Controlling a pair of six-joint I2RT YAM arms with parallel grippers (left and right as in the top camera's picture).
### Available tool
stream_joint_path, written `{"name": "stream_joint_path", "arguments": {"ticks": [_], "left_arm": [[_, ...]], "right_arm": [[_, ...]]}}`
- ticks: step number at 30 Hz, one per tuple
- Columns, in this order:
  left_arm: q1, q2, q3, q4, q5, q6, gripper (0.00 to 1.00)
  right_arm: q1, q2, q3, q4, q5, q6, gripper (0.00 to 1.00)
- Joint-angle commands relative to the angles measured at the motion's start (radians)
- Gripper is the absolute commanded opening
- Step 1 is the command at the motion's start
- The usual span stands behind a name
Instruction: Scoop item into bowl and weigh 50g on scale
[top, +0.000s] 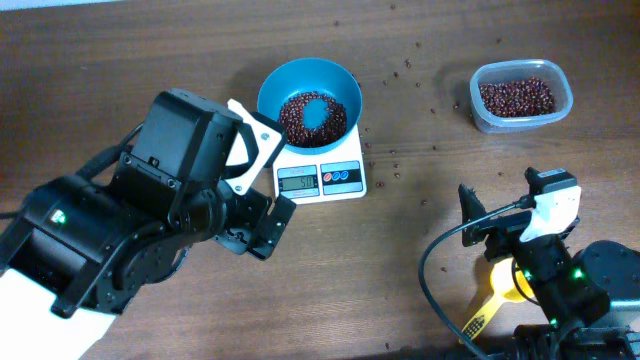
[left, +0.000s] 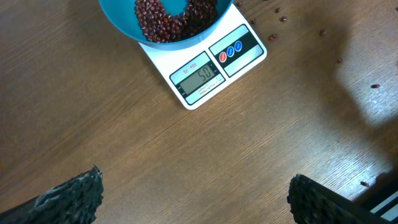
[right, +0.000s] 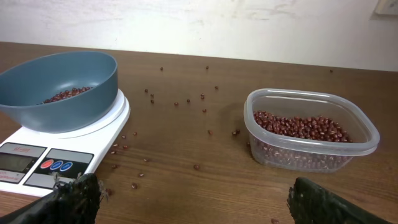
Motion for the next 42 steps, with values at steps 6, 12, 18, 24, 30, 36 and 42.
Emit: {"name": "stream_joint_path", "arguments": {"ticks": [6,12,18,24,30,36,42], "left_arm": [[0.004,-0.003,0.013,0.002,-0.006,0.008,0.99],[0.004,-0.003,0.013,0.002,-0.006,0.008,0.99],[0.004,-0.003,0.013,0.002,-0.006,0.008,0.99],[0.004,-0.003,0.013,0.002,-0.006,0.008,0.99],[0.004,-0.003,0.013,0.002,-0.006,0.008,0.99],[0.004,-0.003,0.013,0.002,-0.006,0.008,0.99],[0.004,-0.003,0.013,0.002,-0.006,0.008,0.99]], "right_arm": [[0.06,-0.011,-0.01,0.004,0.006,0.002,0.99],[0.095,-0.011,-0.01,0.005,0.009,0.002,0.99],[0.095,-0.011,-0.01,0.005,0.008,0.002,0.99],[0.095,-0.011,-0.01,0.005,0.008,0.002,0.99],[0.095,-0.011,-0.01,0.005,0.008,0.002,0.99],[0.095,-0.011,-0.01,0.005,0.008,0.002,0.99],[0.095,-0.011,-0.01,0.005,0.008,0.002,0.99]]}}
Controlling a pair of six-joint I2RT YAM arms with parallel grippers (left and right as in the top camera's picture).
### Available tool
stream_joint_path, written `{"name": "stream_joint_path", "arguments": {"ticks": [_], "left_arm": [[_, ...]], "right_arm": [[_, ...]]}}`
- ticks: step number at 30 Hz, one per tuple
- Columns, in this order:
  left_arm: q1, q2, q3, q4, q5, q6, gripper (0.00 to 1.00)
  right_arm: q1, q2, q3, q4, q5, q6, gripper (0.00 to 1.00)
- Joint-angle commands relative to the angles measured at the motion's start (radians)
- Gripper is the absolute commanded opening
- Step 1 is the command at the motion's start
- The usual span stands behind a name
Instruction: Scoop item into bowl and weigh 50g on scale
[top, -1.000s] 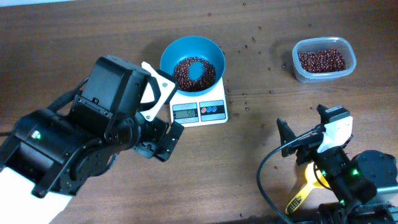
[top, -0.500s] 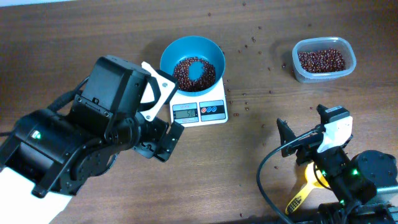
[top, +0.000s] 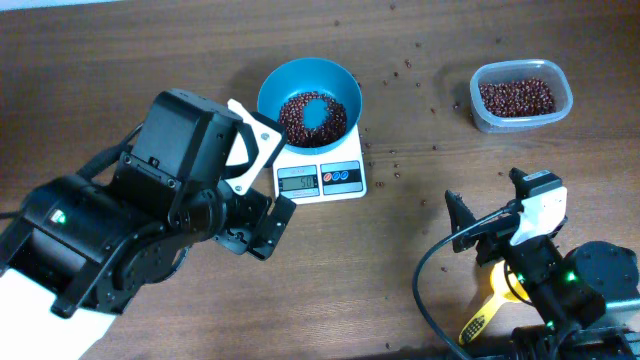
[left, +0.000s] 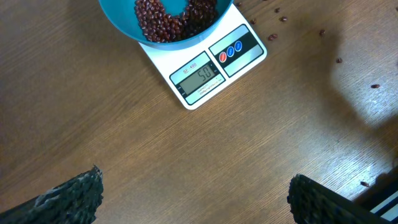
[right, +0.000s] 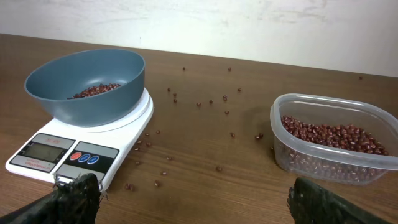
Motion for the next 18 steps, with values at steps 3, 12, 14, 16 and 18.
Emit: {"name": "stream_joint_path", "arguments": {"ticks": [3,12,14,16,18], "left_arm": [[0.004,-0.003,0.013,0.002,-0.006,0.008,0.99],[0.004,-0.003,0.013,-0.018,0.085,0.006,0.99],[0.004,-0.01,0.012,-0.062,-0.005,-0.126,0.99],[0.004,-0.023,0.012,-0.085,-0.089,-0.127,0.99],[0.004,-0.043,0.01,-0.093,-0.16,-0.127,0.99]], "right_arm": [[0.008,-0.011,-0.01,0.003,0.008,0.001,0.99],[0.008,-0.011,-0.01,0.003,0.008,0.001,0.99],[0.008,-0.011,-0.01,0.003,0.008,0.001,0.99],[0.008,-0.011,-0.01,0.003,0.008,0.001,0.99],[0.008,-0.011,-0.01,0.003,0.008,0.001,0.99]]}}
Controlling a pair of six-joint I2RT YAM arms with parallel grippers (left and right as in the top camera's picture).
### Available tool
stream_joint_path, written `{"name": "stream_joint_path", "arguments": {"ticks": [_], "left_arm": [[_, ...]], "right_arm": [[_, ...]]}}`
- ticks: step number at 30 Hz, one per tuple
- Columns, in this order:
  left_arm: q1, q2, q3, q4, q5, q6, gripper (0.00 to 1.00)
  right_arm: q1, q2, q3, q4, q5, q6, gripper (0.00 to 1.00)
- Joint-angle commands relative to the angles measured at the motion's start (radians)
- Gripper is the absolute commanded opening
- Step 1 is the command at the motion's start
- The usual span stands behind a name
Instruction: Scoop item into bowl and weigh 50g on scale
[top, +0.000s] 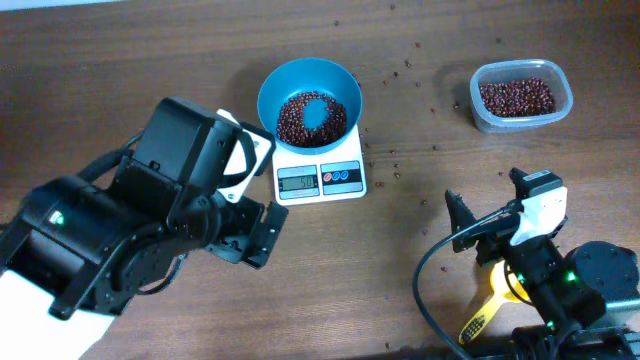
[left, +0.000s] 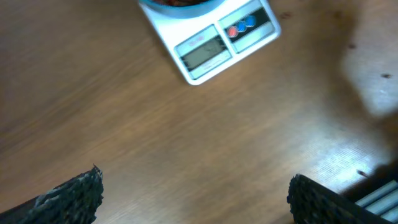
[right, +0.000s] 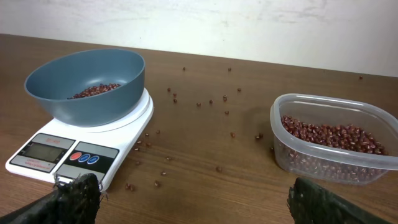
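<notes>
The blue bowl (top: 310, 100) holds red beans and sits on the white scale (top: 320, 178), whose display is too blurred to read. The clear tub of beans (top: 520, 97) stands at the far right. A yellow scoop (top: 490, 295) lies on the table beside the right arm. My left gripper (left: 196, 199) is open over bare wood in front of the scale (left: 211, 43), holding nothing. My right gripper (right: 193, 199) is open too, low over the table, facing the bowl (right: 84, 84) and tub (right: 329, 140).
Loose beans (top: 395, 150) are scattered on the wooden table between the scale and the tub and further back. The bulky left arm (top: 120, 240) covers the table's front left. A black cable (top: 430, 280) loops beside the right arm.
My left gripper has drawn back from the scale, which now sits higher and blurred in the left wrist view. The right arm, bowl, scale and tub are as before.
At first both grippers were open, the bowl of beans sat on the scale reading 50, and the scoop lay by the right arm. Then the right gripper had shifted left, seeing more of the scale. Now the left gripper stands further back from the scale.
</notes>
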Motion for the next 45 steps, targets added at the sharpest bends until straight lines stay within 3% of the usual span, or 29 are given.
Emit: {"name": "stream_joint_path", "arguments": {"ticks": [1,3,6,11,15,18,27,35,38,45], "left_arm": [[0.005,-0.064,0.001,-0.01,-0.175,-0.041,0.99],[0.019,-0.111,-0.02,-0.002,-0.235,-0.038,0.99],[0.153,-0.284,-0.144,0.142,-0.249,0.117,0.99],[0.422,-0.661,-0.584,0.592,-0.021,0.167,0.99],[0.453,-0.862,-0.904,0.922,-0.007,0.167,0.99],[0.453,-0.924,-1.022,1.04,-0.001,0.167,0.99],[0.556,-1.103,-1.156,1.048,0.066,0.167,0.99],[0.518,-1.114,-1.159,1.065,0.079,0.136,0.99],[0.518,-1.114,-1.16,1.143,0.079,0.137,0.99],[0.518,-1.113,-1.16,1.057,0.078,0.137,0.99]], "right_arm": [[0.008,-0.011,-0.01,0.003,0.008,0.001,0.99],[0.008,-0.011,-0.01,0.003,0.008,0.001,0.99],[0.008,-0.011,-0.01,0.003,0.008,0.001,0.99],[0.008,-0.011,-0.01,0.003,0.008,0.001,0.99],[0.008,-0.011,-0.01,0.003,0.008,0.001,0.99],[0.008,-0.011,-0.01,0.003,0.008,0.001,0.99],[0.008,-0.011,-0.01,0.003,0.008,0.001,0.99],[0.008,-0.011,-0.01,0.003,0.008,0.001,0.99],[0.008,-0.011,-0.01,0.003,0.008,0.001,0.99],[0.008,-0.011,-0.01,0.003,0.008,0.001,0.99]]}}
